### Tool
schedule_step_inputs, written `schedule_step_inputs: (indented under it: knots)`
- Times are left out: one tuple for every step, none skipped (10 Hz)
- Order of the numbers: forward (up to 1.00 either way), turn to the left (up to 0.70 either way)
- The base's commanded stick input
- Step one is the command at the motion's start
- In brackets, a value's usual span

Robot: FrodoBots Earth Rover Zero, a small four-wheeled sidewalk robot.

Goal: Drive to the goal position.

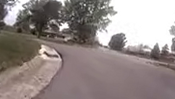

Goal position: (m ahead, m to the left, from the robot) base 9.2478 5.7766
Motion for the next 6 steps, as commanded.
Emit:
schedule_step_inputs:
  knots:
    - [1.0,0.0]
    - [1.0,0.0]
    - [1.0,0.0]
    - [1.0,0.0]
    - [1.0,0.0]
    - [1.0,0.0]
